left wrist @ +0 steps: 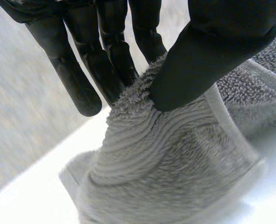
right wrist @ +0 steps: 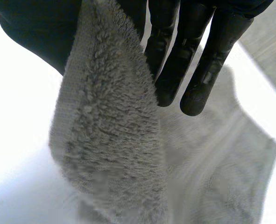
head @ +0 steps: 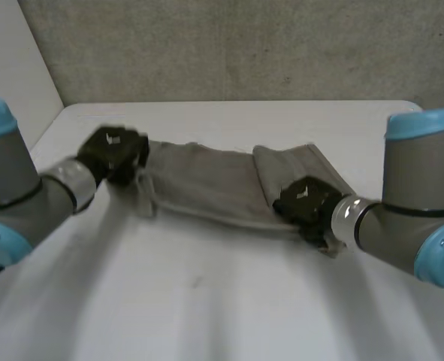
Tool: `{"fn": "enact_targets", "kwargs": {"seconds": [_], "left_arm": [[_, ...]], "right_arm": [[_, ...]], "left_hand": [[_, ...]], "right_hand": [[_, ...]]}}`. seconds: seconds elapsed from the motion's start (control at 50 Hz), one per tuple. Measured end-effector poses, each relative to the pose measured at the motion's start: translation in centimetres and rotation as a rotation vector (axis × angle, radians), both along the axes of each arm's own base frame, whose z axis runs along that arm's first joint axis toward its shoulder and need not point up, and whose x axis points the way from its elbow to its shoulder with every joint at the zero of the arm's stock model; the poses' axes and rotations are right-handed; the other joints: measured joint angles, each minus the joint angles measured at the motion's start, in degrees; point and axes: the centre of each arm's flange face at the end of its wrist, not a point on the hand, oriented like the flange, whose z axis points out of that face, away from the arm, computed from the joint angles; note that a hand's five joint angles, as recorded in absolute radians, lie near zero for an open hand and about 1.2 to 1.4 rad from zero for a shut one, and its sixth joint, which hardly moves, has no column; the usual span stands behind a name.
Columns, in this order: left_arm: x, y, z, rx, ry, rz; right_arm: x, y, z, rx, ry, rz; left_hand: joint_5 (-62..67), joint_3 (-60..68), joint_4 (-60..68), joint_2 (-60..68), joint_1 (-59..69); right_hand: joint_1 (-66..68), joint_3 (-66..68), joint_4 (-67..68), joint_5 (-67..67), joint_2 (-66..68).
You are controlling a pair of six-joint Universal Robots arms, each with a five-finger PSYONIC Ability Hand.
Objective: Fold the towel.
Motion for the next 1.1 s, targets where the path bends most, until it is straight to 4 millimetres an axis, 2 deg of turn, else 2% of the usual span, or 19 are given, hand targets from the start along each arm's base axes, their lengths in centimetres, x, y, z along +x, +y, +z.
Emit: {"fn": "enact_targets", "kwargs": {"seconds": [0.04, 0.06, 0.08, 0.14, 0.16, 0.2, 0.22, 0.3, 0.5, 0.6, 0.68, 0.86, 0.96, 1.1], "left_arm": [[0.4, 0.6, -1.5, 0.037, -0.042, -0.001], [0.4, 0.6, -1.5, 0.037, -0.042, -0.001], [0.6, 1.1, -2.7, 0.060, -0.085, -0.008], [0.8, 2.1, -3.8, 0.084, -0.154, -0.029], [0.8, 2.5, -4.1, 0.092, -0.184, -0.041], [0.8, 3.0, -4.2, 0.099, -0.208, -0.053], [0.8, 3.3, -4.1, 0.102, -0.223, -0.062], [0.3, 5.0, -2.6, 0.099, -0.256, -0.096], [-0.2, 7.9, 0.7, 0.075, -0.168, -0.084], [-0.4, 9.5, 0.8, 0.065, -0.126, -0.064], [-0.4, 10.5, -0.1, 0.028, -0.122, -0.003], [0.7, 10.9, -2.8, 0.002, -0.171, 0.170], [0.7, 11.2, -4.7, 0.046, -0.211, 0.187], [0.5, 10.8, -6.1, 0.072, -0.227, 0.182]], "right_arm": [[0.0, 0.1, -0.8, 0.028, -0.001, -0.006], [0.0, 0.1, -0.8, 0.028, -0.001, -0.006], [0.0, 0.2, -1.4, 0.047, -0.009, -0.015], [0.0, 0.1, -2.1, 0.075, -0.045, -0.042], [0.0, 0.1, -2.2, 0.079, -0.058, -0.051], [0.1, 0.0, -2.3, 0.084, -0.075, -0.061], [0.1, 0.0, -2.3, 0.085, -0.084, -0.067], [-0.1, 0.0, -2.7, 0.089, -0.119, -0.090], [-0.4, 0.1, -3.4, 0.086, -0.127, -0.102], [-0.4, 0.1, -3.5, 0.083, -0.127, -0.102], [-0.4, 0.0, -3.4, 0.080, -0.132, -0.105], [-0.7, -0.6, -3.3, 0.092, -0.174, -0.143], [-0.8, -0.7, -3.3, 0.100, -0.184, -0.155], [-0.8, -0.6, -3.5, 0.105, -0.182, -0.152]], "left_hand": [[0.0, -0.1, -0.1, -0.1, 0.0], [0.0, -0.1, -0.1, -0.1, 0.0], [-1.6, -3.5, -3.8, -3.5, -0.3], [-4.8, -6.3, -6.6, -6.9, -2.3], [-16.7, -18.4, -18.7, -18.4, -16.7], [-19.0, -20.3, -20.6, -20.5, -17.7], [-25.0, -26.2, -26.5, -26.4, -23.8], [-31.8, -33.0, -33.3, -33.0, -30.2], [-36.9, -38.0, -38.4, -38.0, -35.0], [-37.5, -38.5, -39.0, -38.6, -35.5], [-37.5, -38.7, -39.0, -38.6, -35.5], [-35.0, -36.2, -36.5, -36.1, -33.1], [-34.1, -35.4, -35.6, -35.3, -32.4], [-35.1, -36.3, -36.7, -36.3, -33.2]], "right_hand": [[-0.2, -2.0, -2.1, -0.8, -1.6], [-0.2, -2.0, -2.1, -0.8, -1.6], [-0.2, -2.7, -2.8, -1.5, -2.3], [-3.9, -7.7, -7.9, -5.5, -7.5], [-5.8, -9.5, -9.6, -7.0, -9.1], [-6.3, -10.2, -10.2, -7.6, -9.5], [-6.3, -10.2, -10.2, -7.6, -9.5], [-6.8, -10.9, -10.8, -8.7, -9.9], [-6.8, -11.0, -10.8, -8.7, -9.9], [-6.8, -11.0, -10.8, -8.8, -9.9], [-6.8, -11.0, -10.8, -8.9, -9.9], [-6.8, -11.0, -10.8, -8.9, -9.9], [-7.0, -11.1, -11.0, -8.9, -10.1], [-7.0, -11.1, -11.0, -9.0, -10.1]]}}
